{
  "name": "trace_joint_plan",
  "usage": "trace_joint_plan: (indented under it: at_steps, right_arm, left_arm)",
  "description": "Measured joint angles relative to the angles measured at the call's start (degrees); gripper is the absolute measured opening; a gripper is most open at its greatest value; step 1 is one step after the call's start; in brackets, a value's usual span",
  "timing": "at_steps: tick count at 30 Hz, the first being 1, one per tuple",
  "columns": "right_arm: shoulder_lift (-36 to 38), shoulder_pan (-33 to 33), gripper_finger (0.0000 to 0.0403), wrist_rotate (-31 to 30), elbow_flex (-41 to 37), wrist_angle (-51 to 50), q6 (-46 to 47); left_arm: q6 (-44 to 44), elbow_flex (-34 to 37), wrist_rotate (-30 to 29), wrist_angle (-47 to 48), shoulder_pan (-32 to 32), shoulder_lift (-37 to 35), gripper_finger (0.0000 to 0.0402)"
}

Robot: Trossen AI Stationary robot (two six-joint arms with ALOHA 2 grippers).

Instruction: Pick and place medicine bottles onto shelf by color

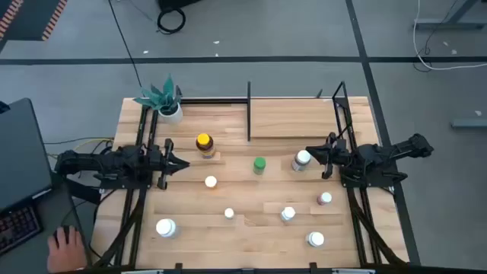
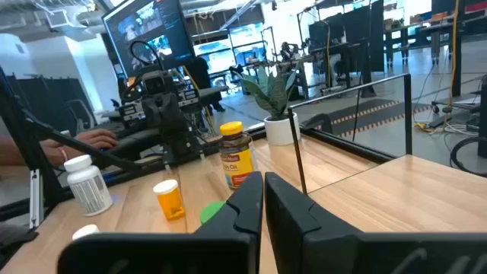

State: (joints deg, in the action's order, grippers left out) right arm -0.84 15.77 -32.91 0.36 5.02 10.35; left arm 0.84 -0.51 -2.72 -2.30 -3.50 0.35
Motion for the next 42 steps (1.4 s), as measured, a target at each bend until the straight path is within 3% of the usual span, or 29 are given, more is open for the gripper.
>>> trace_joint_plan:
  at_steps: [42]
  right_arm:
    - [0.0, 0.0, 0.0023, 0.0, 0.0, 0.0, 0.0]
  left_arm:
    - [0.0, 0.0, 0.0, 0.0, 0.0, 0.0, 0.0031]
